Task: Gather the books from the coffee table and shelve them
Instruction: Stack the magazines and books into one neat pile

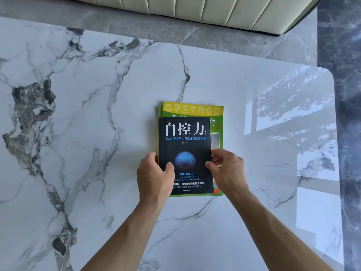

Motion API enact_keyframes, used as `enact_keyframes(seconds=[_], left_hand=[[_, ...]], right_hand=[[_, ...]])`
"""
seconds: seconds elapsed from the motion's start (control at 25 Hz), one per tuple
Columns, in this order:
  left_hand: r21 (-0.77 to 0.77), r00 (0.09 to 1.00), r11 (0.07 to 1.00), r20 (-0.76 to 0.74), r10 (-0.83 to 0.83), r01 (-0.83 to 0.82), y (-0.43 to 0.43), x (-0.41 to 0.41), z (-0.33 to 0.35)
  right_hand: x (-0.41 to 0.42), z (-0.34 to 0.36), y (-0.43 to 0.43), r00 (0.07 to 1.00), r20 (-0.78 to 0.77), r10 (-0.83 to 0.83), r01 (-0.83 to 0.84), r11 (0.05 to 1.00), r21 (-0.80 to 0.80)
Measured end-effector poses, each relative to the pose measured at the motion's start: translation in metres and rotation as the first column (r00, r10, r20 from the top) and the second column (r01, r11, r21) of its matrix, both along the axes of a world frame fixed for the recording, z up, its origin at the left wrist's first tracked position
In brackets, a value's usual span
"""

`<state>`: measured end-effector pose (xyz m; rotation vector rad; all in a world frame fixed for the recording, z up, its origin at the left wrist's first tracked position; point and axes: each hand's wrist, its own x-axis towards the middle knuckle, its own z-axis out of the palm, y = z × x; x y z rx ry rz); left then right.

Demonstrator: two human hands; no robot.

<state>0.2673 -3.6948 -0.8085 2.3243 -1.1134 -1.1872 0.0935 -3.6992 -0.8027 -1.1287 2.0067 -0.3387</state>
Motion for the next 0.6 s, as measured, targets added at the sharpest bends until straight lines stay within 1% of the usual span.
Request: enact_keyframes(seconds=[0.08, 0.12, 0.2, 0.24, 0.36, 0.44, 0.48, 0.56, 0.6], left_hand=[[0.026, 0.999, 0.999, -0.013, 0.035, -0.035, -0.002, -0.004, 0.002], [0.047, 0.995, 0.996, -0.045, 0.084, -0.082, -0.004, -0.005, 0.003], [0.104, 0.97, 0.98, -0.153, 0.187, -0.172, -0.007, -0.003, 0.005], [0.126, 0.955, 0.975, -0.209, 0.209, -0.186, -0.008, 0.0, 0.005], [0.146, 0.894, 0.977, -0.399, 0.204, -0.157, -0.004, 0.011, -0.001], [0.145, 0.81, 0.977, -0.549, 0.208, -0.154, 0.001, 0.014, -0.006], [0.139, 0.775, 0.979, -0.599, 0.201, -0.147, 0.002, 0.013, -0.007], [0.105, 0.764, 0.986, -0.623, 0.166, -0.128, 0.005, 0.009, -0.008], [0.084, 0.771, 0.987, -0.617, 0.158, -0.136, 0.006, 0.008, -0.008]], right_hand=[[0.001, 0.0, 0.0, 1.0, 0.004, 0.009, -0.009, 1.0, 0.023], [0.002, 0.0, 0.0, 1.0, 0.005, 0.007, -0.008, 0.999, 0.034], [0.002, -0.001, 0.0, 1.0, 0.012, -0.006, 0.005, 0.999, 0.048], [0.001, -0.001, 0.0, 1.0, 0.019, -0.015, 0.014, 0.999, 0.05], [-0.001, -0.004, 0.002, 0.998, 0.033, -0.051, 0.05, 0.998, 0.048], [-0.002, -0.005, 0.004, 0.997, 0.041, -0.072, 0.07, 0.996, 0.046], [-0.002, -0.005, 0.004, 0.995, 0.05, -0.082, 0.08, 0.996, 0.045], [-0.002, -0.005, 0.005, 0.992, 0.069, -0.106, 0.103, 0.994, 0.044], [-0.003, -0.007, 0.006, 0.992, 0.051, -0.114, 0.112, 0.993, 0.043]])
